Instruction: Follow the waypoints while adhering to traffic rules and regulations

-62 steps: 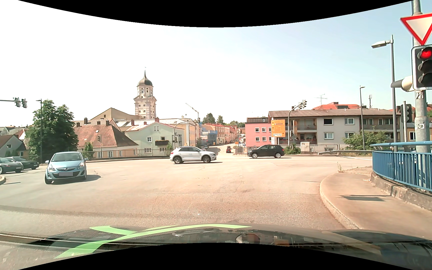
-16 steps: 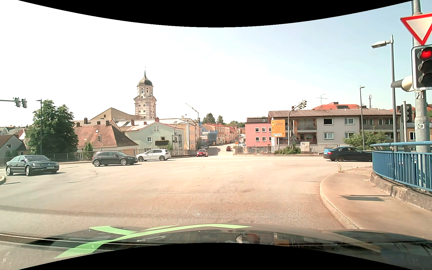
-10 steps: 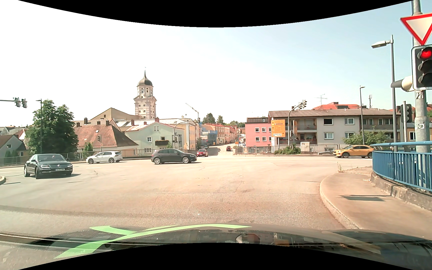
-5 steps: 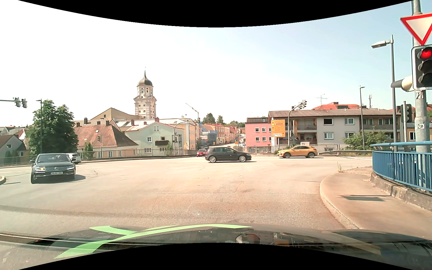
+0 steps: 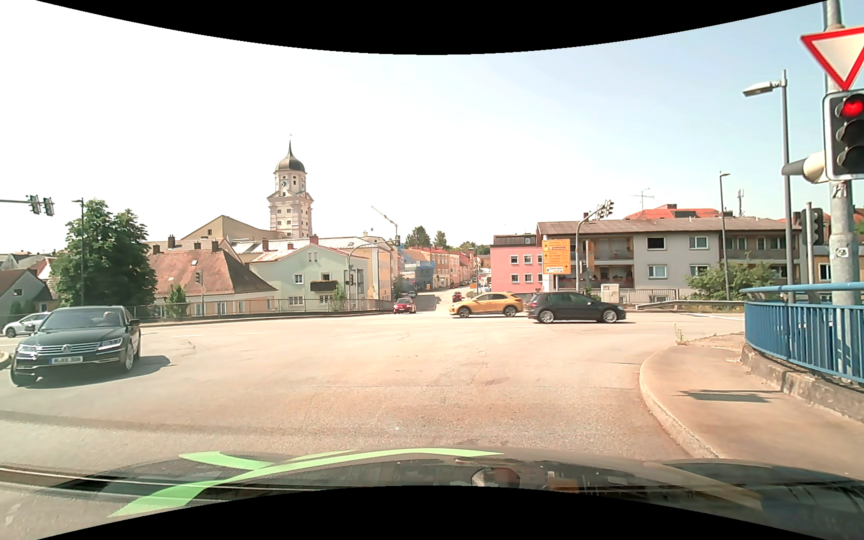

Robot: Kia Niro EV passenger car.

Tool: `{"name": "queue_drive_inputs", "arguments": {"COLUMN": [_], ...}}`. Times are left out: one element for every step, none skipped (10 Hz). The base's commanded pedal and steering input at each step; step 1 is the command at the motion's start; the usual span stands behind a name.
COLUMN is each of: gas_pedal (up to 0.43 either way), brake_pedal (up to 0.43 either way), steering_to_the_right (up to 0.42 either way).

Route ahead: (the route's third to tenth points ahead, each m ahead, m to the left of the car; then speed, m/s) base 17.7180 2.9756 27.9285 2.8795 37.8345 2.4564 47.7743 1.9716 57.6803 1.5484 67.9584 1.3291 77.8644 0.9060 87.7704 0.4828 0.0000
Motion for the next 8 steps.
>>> {"name": "queue_drive_inputs", "arguments": {"gas_pedal": [0.000,0.000,0.000,0.000,0.000,0.000,0.000,0.000], "brake_pedal": [0.262,0.262,0.262,0.262,0.262,0.262,0.262,0.262], "steering_to_the_right": [-0.007,-0.007,-0.007,-0.007,-0.007,-0.007,-0.006,-0.007]}}
